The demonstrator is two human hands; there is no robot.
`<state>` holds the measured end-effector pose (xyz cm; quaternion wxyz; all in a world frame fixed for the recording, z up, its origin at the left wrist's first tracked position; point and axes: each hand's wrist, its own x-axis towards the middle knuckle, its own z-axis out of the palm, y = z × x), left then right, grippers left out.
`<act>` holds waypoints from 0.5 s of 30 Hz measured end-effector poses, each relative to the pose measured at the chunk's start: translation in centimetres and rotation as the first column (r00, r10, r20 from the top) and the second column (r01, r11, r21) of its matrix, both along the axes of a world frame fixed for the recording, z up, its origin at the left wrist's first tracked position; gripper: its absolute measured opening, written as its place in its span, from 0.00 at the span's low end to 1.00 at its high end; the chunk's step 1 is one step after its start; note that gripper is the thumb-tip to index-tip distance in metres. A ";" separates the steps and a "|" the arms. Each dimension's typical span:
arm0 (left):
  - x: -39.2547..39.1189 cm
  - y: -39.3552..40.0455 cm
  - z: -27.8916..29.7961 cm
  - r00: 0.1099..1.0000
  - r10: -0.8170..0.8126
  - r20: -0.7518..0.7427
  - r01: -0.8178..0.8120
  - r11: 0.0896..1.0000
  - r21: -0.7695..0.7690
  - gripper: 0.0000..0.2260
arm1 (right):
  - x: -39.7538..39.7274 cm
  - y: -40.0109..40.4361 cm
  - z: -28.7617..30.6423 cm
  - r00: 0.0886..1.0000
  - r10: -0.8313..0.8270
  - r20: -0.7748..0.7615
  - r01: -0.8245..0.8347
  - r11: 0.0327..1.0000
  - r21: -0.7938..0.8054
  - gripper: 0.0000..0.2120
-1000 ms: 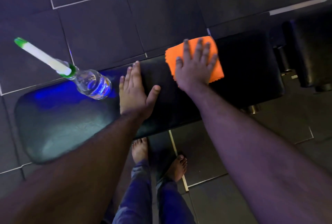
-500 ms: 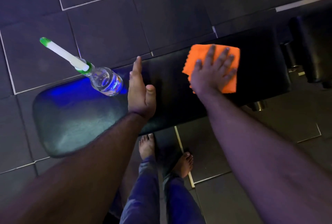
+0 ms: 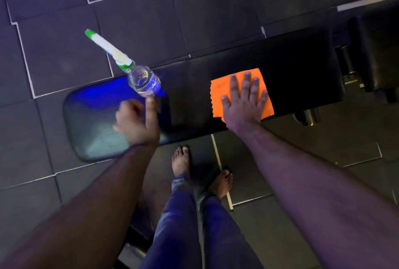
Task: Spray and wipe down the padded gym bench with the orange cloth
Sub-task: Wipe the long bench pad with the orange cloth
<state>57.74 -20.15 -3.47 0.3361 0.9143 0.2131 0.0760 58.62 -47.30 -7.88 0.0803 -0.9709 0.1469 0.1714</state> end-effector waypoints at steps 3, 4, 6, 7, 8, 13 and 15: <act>2.0 0.5 1.6 0.965 0.202 0.170 -0.174 0.971 -0.162 0.36 | -1.2 1.8 1.1 0.997 -0.065 0.036 0.064 0.998 0.026 0.35; 3.1 0.5 2.1 0.960 0.178 0.215 -0.131 0.968 -0.215 0.44 | -2.1 2.4 1.4 0.994 -0.095 0.056 0.093 0.995 0.031 0.35; 5.2 0.3 2.7 0.960 0.139 0.242 -0.053 0.942 -0.330 0.54 | -3.7 3.7 2.0 0.988 -0.145 0.059 0.143 0.989 0.034 0.34; 6.3 0.1 3.1 0.962 0.138 0.234 -0.040 0.923 -0.382 0.56 | -4.2 4.2 2.1 0.986 -0.158 0.045 0.157 0.987 0.033 0.33; 7.2 -0.1 3.4 0.966 0.141 0.219 -0.034 0.903 -0.428 0.56 | -4.5 4.5 2.2 0.987 -0.160 0.027 0.159 0.987 0.034 0.33; 10.0 -0.6 4.7 0.956 0.110 0.273 0.000 0.928 -0.373 0.37 | -4.2 4.3 2.5 0.991 -0.129 -0.030 0.130 0.991 0.041 0.33; 10.4 -0.6 5.2 0.972 0.081 0.220 0.006 0.929 -0.369 0.34 | -4.2 3.9 2.6 0.994 -0.102 -0.033 0.102 0.995 0.013 0.33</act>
